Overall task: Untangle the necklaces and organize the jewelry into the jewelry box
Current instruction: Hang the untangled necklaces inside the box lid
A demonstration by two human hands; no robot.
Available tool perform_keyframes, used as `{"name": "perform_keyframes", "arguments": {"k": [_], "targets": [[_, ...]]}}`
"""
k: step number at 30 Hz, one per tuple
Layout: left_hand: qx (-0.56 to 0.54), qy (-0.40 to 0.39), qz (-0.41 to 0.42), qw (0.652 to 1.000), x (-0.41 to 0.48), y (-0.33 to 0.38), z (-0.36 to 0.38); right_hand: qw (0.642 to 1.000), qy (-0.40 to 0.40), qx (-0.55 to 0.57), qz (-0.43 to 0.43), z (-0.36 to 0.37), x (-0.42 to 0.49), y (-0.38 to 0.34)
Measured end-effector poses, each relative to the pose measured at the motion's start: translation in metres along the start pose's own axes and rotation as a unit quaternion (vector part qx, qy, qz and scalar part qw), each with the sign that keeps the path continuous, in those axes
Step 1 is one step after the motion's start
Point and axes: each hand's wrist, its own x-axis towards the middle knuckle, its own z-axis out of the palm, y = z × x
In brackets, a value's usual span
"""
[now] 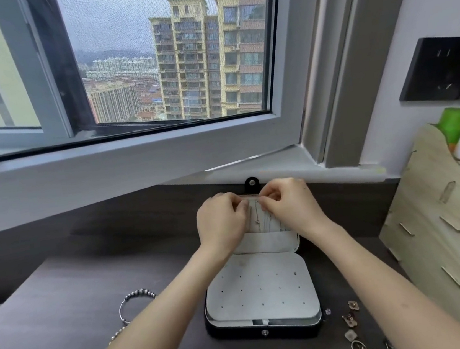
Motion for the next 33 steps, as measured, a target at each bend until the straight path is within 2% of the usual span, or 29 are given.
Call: {"name": "perform_keyframes", "arguments": {"k": [4, 8, 12, 19, 22, 25, 28, 33], "targets": [[0.029, 0.052, 0.002, 0.998, -0.001, 0.004, 0.007, 0.993, 0.044, -0.104, 0.013, 0.014, -0.002, -0.003], [0.076, 0.068, -0.010, 0.995, 0.003, 0.011, 0.011, 0.988, 0.081, -0.116, 0.069, 0.023, -0.002, -0.010], [0.115, 0.068, -0.001, 0.991, 0.002, 0.016, 0.012, 0.985, 0.067, -0.140, 0.078, 0.027, -0.007, -0.016], [0.195, 0.019, 0.056, 0.979, -0.010, 0.006, 0.011, 0.987, 0.011, -0.140, 0.073, 0.027, -0.020, -0.016], [0.196, 0.005, 0.094, 0.976, -0.017, -0.002, 0.014, 0.991, 0.010, -0.115, 0.069, 0.026, -0.025, -0.015], [0.219, 0.001, 0.098, 0.971, -0.021, -0.007, 0.016, 0.992, 0.018, -0.107, 0.067, 0.022, -0.029, -0.014], [0.197, 0.002, 0.111, 0.974, -0.021, -0.009, 0.012, 0.992, 0.025, -0.101, 0.070, 0.019, -0.032, -0.015], [0.112, -0.091, 0.030, 0.989, -0.025, -0.003, 0.001, 0.995, 0.011, -0.055, 0.079, 0.018, -0.037, -0.016]]}}
